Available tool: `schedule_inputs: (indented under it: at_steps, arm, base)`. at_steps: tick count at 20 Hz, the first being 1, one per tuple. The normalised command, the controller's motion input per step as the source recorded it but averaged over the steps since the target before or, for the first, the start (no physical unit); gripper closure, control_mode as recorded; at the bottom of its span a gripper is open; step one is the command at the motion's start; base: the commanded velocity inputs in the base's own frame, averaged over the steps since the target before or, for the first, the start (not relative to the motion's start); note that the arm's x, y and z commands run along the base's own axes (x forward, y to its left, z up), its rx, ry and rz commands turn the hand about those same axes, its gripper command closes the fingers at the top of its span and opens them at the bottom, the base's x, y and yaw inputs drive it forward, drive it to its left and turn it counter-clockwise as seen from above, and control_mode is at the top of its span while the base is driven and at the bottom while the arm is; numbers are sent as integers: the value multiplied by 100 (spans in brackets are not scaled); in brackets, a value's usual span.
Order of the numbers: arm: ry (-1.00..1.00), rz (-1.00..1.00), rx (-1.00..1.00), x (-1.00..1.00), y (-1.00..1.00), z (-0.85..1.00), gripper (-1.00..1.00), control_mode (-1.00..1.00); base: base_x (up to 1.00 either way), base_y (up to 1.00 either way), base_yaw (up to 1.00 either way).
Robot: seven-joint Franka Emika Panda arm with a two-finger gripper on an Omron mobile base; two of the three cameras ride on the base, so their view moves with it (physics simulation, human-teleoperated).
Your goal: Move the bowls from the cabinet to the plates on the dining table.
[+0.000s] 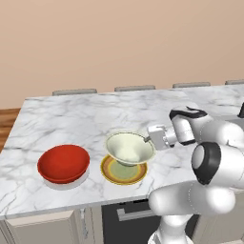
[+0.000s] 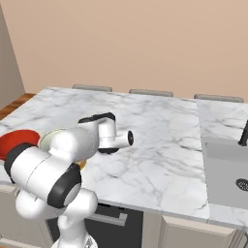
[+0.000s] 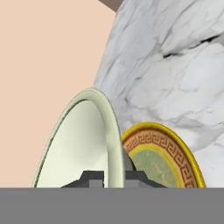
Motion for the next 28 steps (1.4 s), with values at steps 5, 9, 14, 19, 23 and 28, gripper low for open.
schedule_inputs:
  at_steps: [5,9,14,19,23,28]
  arm:
    - [0,0,-6,2,16,-25,100,-100]
    - [0,0,-4,0,3,-20,100,-100]
    - [0,0,-1,0,0,-11,100,-100]
    - [-1,0,-3,14,5,-19,100,-100]
    - [-2,0,-5,17,8,-28,100,-100]
    - [-1,0,-4,4,2,-24,100,-100]
  base:
    - [0,0,0]
    - [0,0,0]
    - [0,0,0]
    - [0,0,0]
    - [0,0,0]
    - [0,0,0]
